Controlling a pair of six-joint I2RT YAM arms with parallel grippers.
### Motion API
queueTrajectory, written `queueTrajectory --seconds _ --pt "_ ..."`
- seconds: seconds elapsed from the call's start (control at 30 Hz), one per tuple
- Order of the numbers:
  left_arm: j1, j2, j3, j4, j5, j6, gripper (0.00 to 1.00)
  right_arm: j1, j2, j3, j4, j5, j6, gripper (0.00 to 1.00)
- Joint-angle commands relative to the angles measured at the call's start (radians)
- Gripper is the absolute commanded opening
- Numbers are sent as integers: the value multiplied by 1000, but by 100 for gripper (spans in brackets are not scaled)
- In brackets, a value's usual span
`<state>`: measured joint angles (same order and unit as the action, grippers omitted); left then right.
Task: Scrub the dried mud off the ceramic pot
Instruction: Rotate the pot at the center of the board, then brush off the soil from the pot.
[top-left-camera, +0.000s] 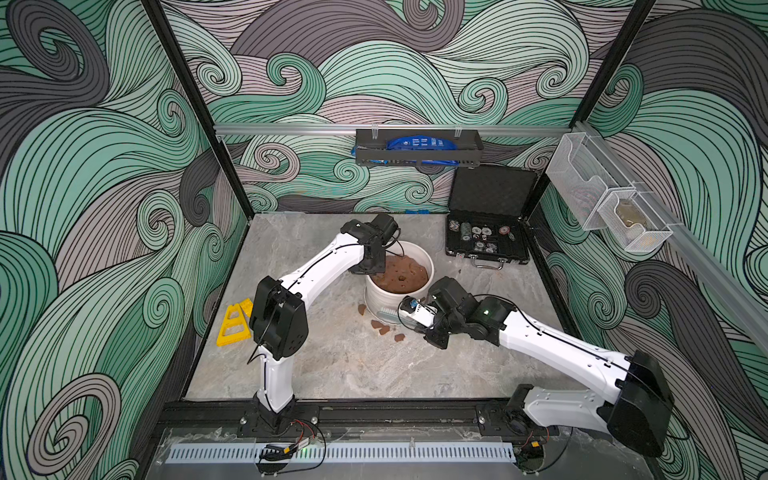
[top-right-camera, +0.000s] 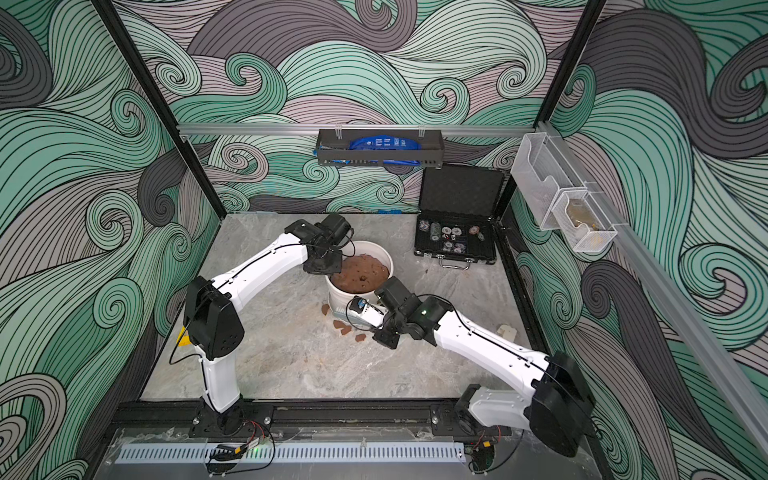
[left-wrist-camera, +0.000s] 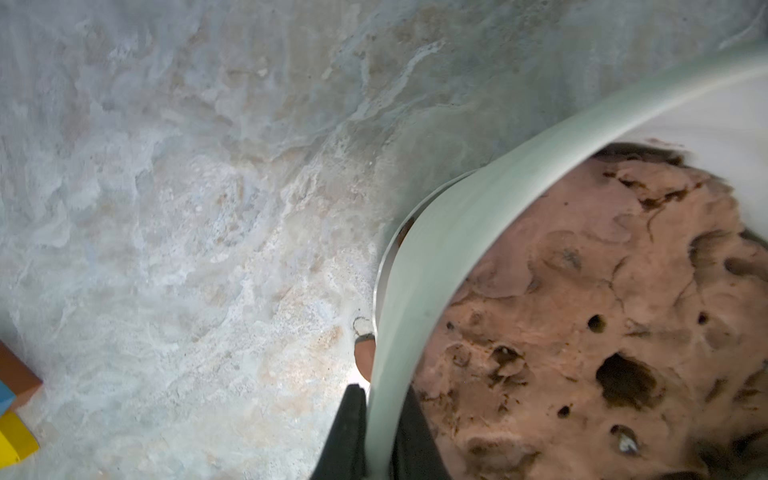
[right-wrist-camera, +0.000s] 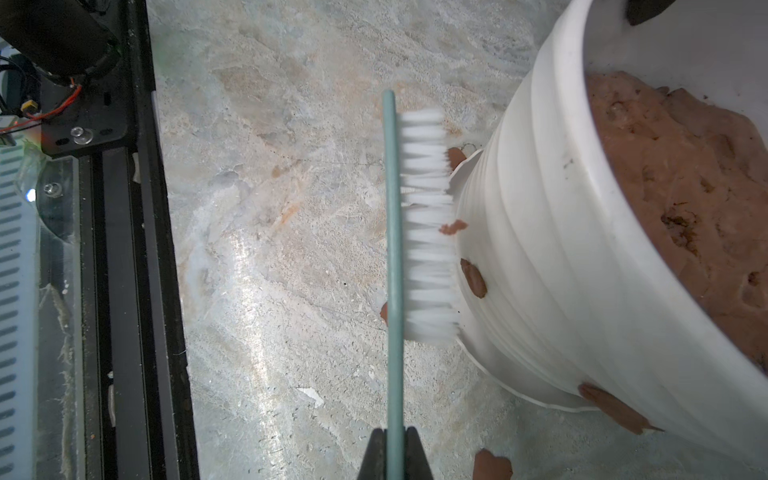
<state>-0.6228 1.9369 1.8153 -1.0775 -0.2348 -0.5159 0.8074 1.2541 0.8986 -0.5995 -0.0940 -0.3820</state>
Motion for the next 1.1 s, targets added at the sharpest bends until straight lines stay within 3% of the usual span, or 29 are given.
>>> queueTrajectory --seconds 0.0,0.43,0.77,0.9,1.07 --pt "7 51 20 18 70 194 15 -4 33 -9 13 34 12 0" --pt "30 46 12 42 105 273 15 -56 161 30 7 141 122 0" --pt "53 50 30 56 150 303 15 -28 234 62 -81 212 105 0" --pt "58 56 49 52 162 317 14 2 214 56 -103 219 79 0" --pt "60 66 74 44 168 358 14 45 109 54 -117 132 35 0"
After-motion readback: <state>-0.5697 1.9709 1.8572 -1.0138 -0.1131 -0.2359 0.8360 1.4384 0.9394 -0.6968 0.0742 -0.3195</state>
